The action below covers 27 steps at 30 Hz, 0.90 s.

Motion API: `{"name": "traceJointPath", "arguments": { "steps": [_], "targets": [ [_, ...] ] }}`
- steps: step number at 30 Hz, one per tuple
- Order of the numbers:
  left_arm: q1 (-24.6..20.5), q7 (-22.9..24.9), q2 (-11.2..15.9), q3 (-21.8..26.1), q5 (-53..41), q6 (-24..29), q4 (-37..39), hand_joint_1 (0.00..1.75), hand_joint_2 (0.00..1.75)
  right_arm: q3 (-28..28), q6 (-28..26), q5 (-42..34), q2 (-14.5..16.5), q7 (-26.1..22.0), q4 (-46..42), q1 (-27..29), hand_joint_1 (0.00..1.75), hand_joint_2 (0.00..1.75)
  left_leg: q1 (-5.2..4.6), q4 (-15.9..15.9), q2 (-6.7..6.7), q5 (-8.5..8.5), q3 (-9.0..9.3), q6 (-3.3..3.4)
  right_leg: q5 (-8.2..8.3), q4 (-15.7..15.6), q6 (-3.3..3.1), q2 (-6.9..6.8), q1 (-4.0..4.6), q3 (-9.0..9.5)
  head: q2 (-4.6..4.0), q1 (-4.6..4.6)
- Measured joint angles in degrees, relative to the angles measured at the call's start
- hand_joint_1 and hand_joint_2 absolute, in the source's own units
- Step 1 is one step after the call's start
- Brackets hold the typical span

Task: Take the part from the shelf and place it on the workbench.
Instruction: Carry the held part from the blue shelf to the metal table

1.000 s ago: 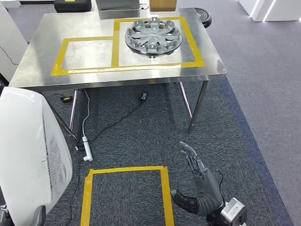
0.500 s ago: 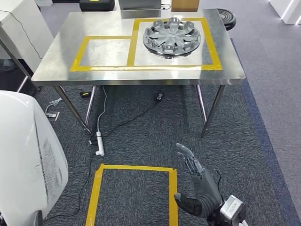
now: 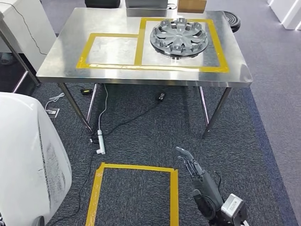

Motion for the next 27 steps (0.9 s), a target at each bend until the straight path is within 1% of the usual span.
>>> {"name": "traceJointPath", "arguments": {
  "steps": [3,6,12,17,27],
  "targets": [
    [-0.9,0.0,1.1,-1.2,0.0,0.8,0.0,1.75,1.75,0.0,0.6,-0.2,0.0,-0.1,0.0,-0.4,0.00,0.00,-0.06,0.0,0.00,-0.01,-0.01,0.06,-0.04,0.0,0.47,-0.01,-0.08,0.03,0.00,-0.01],
    [-1.5,-0.1,2.2,-2.0,0.2,1.4,-0.1,1.75,1.75,0.0,1.2,-0.1,0.0,-0.1,0.1,-0.8,0.00,0.00,-0.04,0.1,0.00,-0.03,0.03,0.08,-0.10,0.0,0.69,-0.02,-0.05,0.02,0.00,-0.03],
    [-2.0,-1.3,4.0,-3.2,2.0,2.4,-0.1,1.75,1.75,0.0,1.5,0.2,0.1,-0.2,0.6,-1.2,0.00,0.00,0.12,0.0,0.00,0.02,0.11,0.06,-0.11,0.0,0.70,-0.03,0.11,-0.01,0.01,-0.03],
    [-2.3,-2.8,5.0,-3.3,3.9,1.2,-0.1,1.75,1.75,0.0,1.2,0.6,0.1,-0.4,0.7,-1.5,0.00,0.00,0.18,0.0,0.00,0.04,0.11,0.04,-0.12,0.1,0.68,-0.02,0.18,0.03,0.00,-0.03],
    [-1.7,-4.4,5.3,-1.5,5.7,-2.8,-0.1,1.75,1.75,0.0,0.5,1.0,0.1,-1.0,0.7,-1.6,0.00,0.00,0.18,0.0,0.00,0.04,0.10,0.04,-0.14,0.1,0.65,-0.03,0.18,0.04,0.00,-0.02]
  ]
}}
